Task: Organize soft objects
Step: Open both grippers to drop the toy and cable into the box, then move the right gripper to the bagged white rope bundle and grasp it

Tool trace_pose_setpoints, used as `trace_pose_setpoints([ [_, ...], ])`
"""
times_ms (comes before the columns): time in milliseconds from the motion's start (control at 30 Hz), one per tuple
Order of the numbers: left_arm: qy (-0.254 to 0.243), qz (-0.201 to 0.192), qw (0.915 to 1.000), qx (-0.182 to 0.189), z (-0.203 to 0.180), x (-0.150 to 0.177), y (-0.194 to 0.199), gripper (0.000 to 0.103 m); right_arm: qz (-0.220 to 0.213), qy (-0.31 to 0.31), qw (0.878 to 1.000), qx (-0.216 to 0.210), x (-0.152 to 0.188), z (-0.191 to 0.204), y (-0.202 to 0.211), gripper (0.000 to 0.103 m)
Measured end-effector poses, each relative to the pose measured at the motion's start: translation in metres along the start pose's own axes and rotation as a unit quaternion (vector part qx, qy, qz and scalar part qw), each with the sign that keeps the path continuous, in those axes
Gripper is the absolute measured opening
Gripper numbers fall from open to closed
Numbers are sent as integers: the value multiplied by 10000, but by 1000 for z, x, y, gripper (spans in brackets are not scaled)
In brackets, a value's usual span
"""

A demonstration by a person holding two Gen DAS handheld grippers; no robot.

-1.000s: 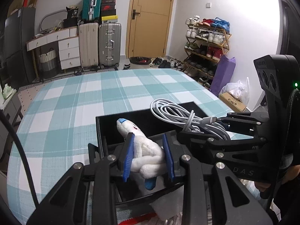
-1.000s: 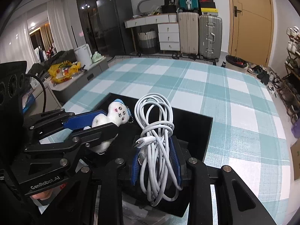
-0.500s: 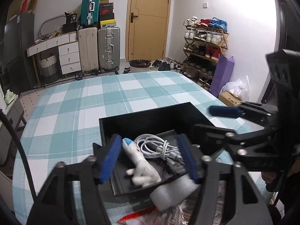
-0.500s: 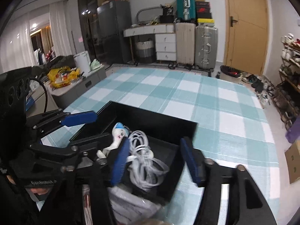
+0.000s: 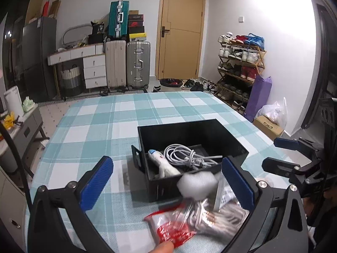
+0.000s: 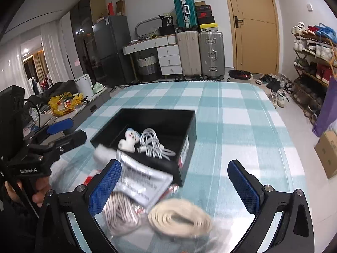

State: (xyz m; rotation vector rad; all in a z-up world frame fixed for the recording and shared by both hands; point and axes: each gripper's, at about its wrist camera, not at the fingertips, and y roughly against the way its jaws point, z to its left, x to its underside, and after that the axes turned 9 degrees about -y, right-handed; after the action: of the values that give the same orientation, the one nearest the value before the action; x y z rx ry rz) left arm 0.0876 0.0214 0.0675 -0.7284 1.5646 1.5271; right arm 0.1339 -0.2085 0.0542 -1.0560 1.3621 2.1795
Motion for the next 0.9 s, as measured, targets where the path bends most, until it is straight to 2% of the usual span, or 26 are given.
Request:
trace_pose_setpoints([
  [267,28,43,10000,-26,0,13,13,103,36,122,9999,11,27,-1,13,102],
  [467,76,11,9998,-184,-1,26,15,103,65,218,9997,7,33,-3,13,102],
  [567,-61,9,9996,-272,-4,31,14,103,138,206,9997,-15,35,-3,8,102],
  [833,-223,311,9990,-232,-8,46,6,103,279,145,9995,-19,40,-8,0,102],
  [900,-202,407,9989,-88,-8,50,4,103,304,149,9994,-21,40,-8,-1,102],
])
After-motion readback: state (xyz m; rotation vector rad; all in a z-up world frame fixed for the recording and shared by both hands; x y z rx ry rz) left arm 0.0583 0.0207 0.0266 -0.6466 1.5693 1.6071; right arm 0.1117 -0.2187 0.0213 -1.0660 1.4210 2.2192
